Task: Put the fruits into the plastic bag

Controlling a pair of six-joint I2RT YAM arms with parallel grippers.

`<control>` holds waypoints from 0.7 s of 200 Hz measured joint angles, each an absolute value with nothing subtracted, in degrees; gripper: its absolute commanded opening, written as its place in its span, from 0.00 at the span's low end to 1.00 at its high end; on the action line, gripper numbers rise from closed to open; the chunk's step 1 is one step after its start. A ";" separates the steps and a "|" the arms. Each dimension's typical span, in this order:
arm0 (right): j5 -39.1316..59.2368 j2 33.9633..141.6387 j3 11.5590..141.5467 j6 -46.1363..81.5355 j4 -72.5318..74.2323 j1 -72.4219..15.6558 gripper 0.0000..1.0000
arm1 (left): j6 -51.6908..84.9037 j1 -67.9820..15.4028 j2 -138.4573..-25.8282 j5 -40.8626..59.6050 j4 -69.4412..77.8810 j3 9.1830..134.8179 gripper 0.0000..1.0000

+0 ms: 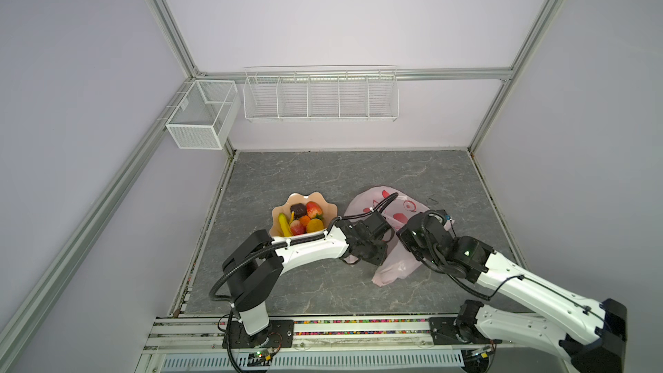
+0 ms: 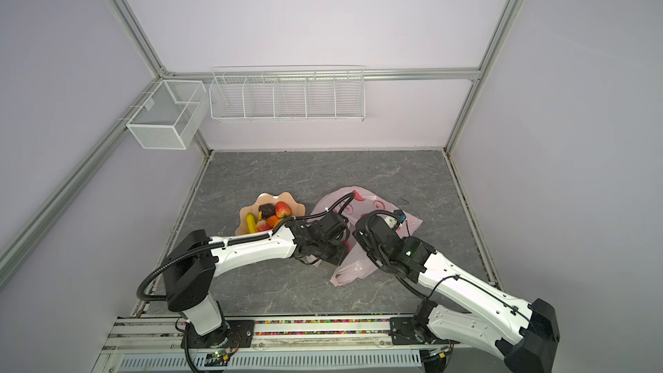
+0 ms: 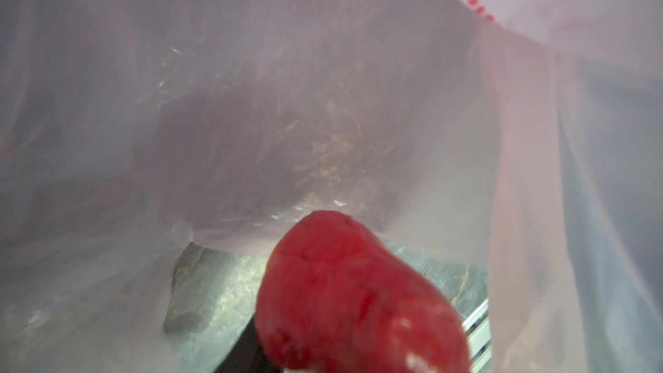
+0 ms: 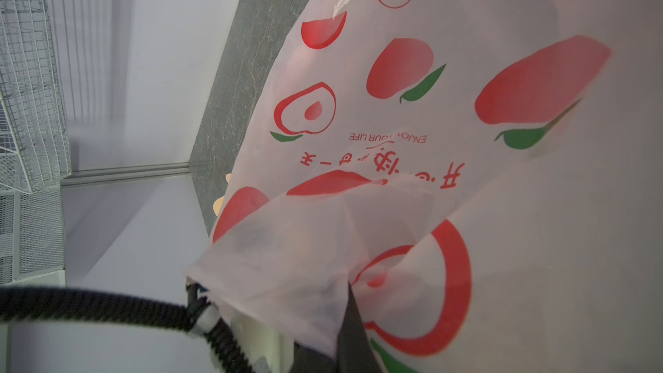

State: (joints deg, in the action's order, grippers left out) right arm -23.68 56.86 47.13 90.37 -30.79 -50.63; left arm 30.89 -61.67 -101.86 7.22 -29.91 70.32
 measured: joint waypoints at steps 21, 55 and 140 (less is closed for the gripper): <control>-23.75 55.75 45.69 91.57 -30.24 -50.89 0.06 | 30.13 -60.12 -106.02 8.34 -29.80 74.26 0.05; -24.67 53.56 43.48 94.52 -29.17 -52.82 0.06 | 29.69 -57.69 -110.08 11.77 -27.40 78.19 0.05; -27.62 46.35 35.40 99.72 -26.76 -53.32 0.06 | 41.52 -56.69 -114.39 25.89 -2.63 73.49 0.05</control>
State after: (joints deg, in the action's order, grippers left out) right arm -27.62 46.35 35.40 99.72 -26.76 -53.32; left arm 41.52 -56.69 -114.39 25.89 -2.63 73.49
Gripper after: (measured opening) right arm 0.062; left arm 0.413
